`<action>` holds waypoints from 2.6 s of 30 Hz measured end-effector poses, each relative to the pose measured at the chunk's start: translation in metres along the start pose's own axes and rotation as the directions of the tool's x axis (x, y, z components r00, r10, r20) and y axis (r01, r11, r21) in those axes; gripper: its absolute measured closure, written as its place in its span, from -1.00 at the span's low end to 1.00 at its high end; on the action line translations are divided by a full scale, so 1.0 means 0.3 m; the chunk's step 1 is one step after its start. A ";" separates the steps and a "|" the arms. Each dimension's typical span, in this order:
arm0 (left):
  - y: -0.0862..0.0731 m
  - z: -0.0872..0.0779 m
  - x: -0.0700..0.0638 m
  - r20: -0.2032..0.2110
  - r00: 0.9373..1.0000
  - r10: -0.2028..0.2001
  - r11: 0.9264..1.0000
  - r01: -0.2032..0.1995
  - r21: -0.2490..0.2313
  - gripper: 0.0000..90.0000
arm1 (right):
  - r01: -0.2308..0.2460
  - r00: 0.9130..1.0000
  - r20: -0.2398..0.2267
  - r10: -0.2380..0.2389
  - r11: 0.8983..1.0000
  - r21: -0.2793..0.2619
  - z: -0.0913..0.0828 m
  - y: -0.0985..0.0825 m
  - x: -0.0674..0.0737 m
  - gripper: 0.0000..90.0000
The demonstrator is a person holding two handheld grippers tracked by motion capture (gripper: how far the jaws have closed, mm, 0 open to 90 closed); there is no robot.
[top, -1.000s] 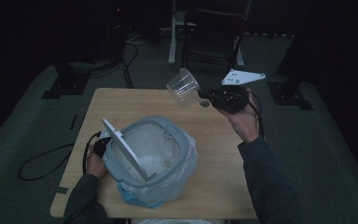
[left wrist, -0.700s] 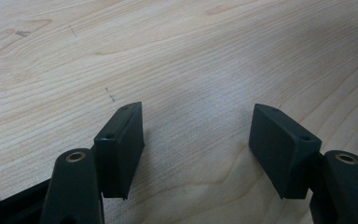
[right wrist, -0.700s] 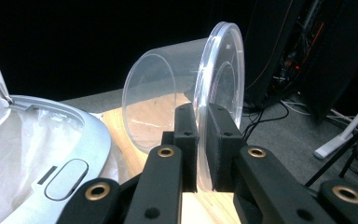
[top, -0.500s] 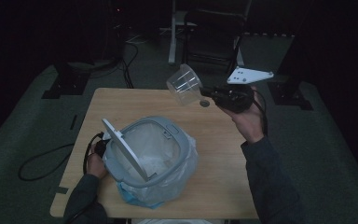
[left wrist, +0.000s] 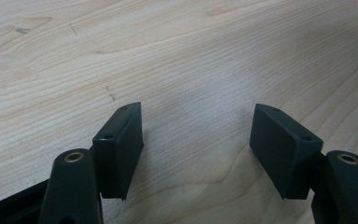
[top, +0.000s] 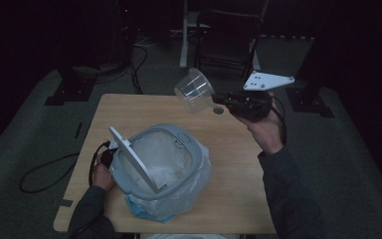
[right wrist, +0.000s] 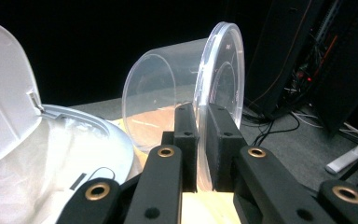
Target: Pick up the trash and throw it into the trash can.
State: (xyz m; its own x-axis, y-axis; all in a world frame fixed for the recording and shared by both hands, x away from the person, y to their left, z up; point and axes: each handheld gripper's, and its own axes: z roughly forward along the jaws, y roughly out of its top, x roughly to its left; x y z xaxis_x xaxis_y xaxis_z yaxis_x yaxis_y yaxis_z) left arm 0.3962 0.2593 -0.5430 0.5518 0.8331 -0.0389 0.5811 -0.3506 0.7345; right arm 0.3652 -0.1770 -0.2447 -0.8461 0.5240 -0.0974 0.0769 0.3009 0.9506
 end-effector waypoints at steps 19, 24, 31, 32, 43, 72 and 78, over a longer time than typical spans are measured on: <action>-0.003 -0.003 -0.001 -0.027 1.000 -0.001 1.000 0.001 0.005 -0.28 | 0.031 0.999 -0.043 -0.031 0.999 -0.010 -0.023 0.018 0.054 0.85; -0.004 -0.006 -0.001 -0.032 1.000 -0.001 1.000 0.001 0.004 -0.29 | 0.029 0.998 -0.054 -0.030 0.999 -0.022 -0.032 0.021 0.062 0.85; -0.003 -0.004 0.000 -0.033 0.999 0.002 1.000 -0.002 0.010 -0.29 | 0.048 0.996 -0.071 -0.049 0.998 -0.028 -0.040 0.033 0.089 0.85; -0.003 -0.003 0.000 -0.033 0.999 0.000 1.000 0.000 0.007 -0.29 | 0.048 0.996 -0.078 -0.050 0.998 -0.028 -0.043 0.035 0.094 0.85; -0.003 -0.003 0.000 -0.035 0.999 0.002 1.000 -0.001 0.011 -0.29 | 0.069 0.990 -0.123 -0.073 0.997 -0.036 -0.049 0.052 0.141 0.85; -0.003 -0.002 -0.002 -0.036 0.999 0.001 1.000 -0.001 0.010 -0.30 | 0.101 0.964 -0.247 -0.101 0.995 -0.013 0.042 0.060 0.249 0.85; -0.003 -0.002 -0.002 -0.037 0.999 0.002 1.000 -0.001 0.009 -0.30 | 0.106 0.960 -0.260 -0.105 0.994 -0.009 0.055 0.058 0.264 0.85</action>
State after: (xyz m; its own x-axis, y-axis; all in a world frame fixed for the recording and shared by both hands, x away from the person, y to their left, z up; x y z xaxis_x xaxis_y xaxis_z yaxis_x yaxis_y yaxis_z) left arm 0.3951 0.2594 -0.5432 0.5301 0.8479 -0.0125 0.5857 -0.3555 0.7284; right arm 0.3082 -0.1171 -0.2407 -0.9573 0.2645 -0.1164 -0.0181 0.3472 0.9376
